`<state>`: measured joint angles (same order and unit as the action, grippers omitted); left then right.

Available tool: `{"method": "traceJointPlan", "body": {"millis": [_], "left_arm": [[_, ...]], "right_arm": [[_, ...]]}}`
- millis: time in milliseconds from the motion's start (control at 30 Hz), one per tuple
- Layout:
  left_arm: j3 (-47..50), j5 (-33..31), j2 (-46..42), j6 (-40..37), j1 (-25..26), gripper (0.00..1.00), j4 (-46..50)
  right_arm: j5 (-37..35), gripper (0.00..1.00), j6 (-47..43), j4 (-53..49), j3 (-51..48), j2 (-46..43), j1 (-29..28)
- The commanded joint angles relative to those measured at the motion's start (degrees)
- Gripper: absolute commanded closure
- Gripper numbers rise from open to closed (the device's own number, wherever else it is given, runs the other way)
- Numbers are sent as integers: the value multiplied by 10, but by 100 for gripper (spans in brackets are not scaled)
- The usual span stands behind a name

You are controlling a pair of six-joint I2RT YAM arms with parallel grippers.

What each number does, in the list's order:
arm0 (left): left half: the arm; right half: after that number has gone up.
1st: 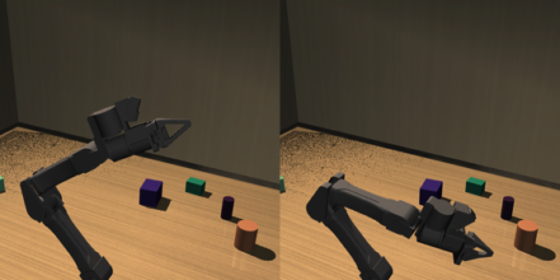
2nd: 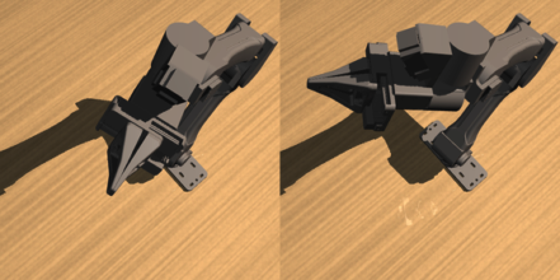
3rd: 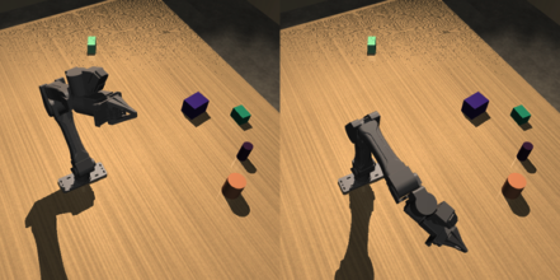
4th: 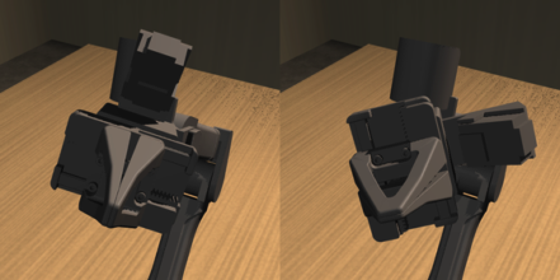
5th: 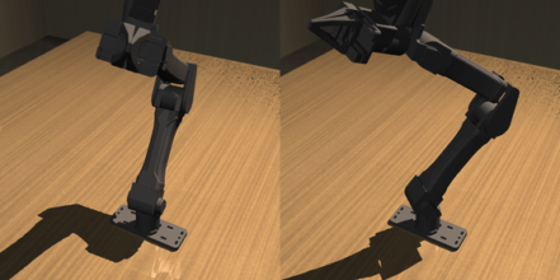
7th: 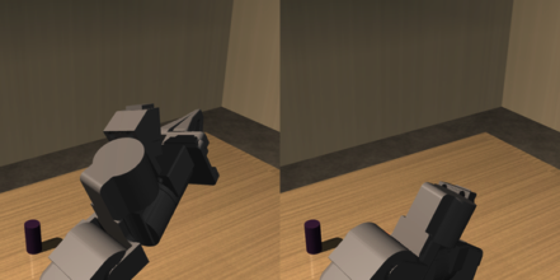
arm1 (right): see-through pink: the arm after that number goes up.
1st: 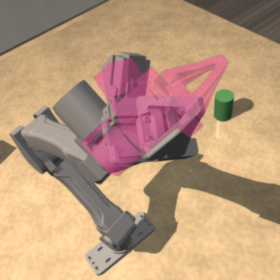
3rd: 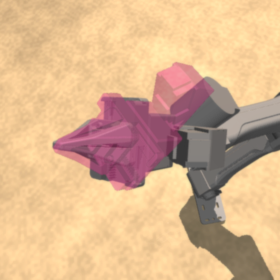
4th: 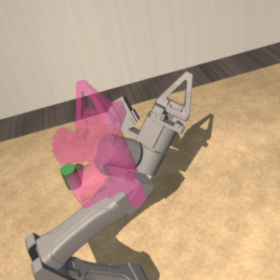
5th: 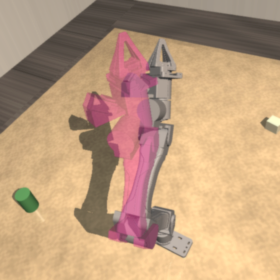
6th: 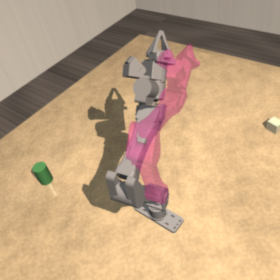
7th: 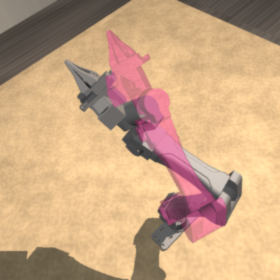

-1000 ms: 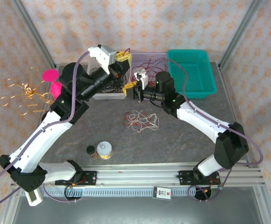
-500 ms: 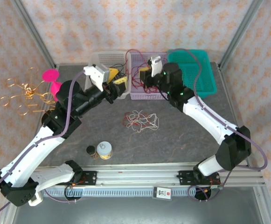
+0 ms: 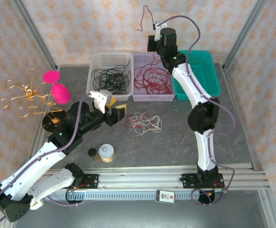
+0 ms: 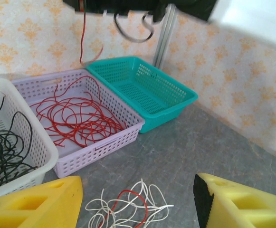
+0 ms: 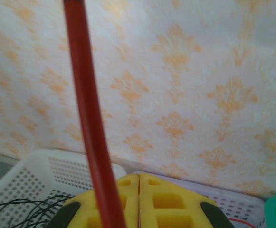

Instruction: Untangle the cables

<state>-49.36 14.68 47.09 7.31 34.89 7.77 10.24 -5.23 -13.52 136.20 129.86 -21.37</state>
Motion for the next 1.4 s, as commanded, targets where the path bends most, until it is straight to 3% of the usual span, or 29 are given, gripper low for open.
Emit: {"method": "traceJointPlan", "body": {"millis": [0,300,567,900,1067,1367], "left_arm": [[7,-17,-10,23,2,36,7],[11,-7,20,18,2,38,-6],[12,5,47,21,2,38,-31],[25,5,68,29,2,38,-47],[39,-6,78,49,2,38,-54],[83,2,61,58,2,35,-114]], "right_arm": [[59,100,102,-71,66,81,22],[69,100,166,-49,-88,106,22],[14,100,136,-112,-138,91,9],[2,95,116,-100,-198,71,9],[12,87,125,-79,-226,59,9],[-15,60,126,-57,-302,-61,-22]]}}
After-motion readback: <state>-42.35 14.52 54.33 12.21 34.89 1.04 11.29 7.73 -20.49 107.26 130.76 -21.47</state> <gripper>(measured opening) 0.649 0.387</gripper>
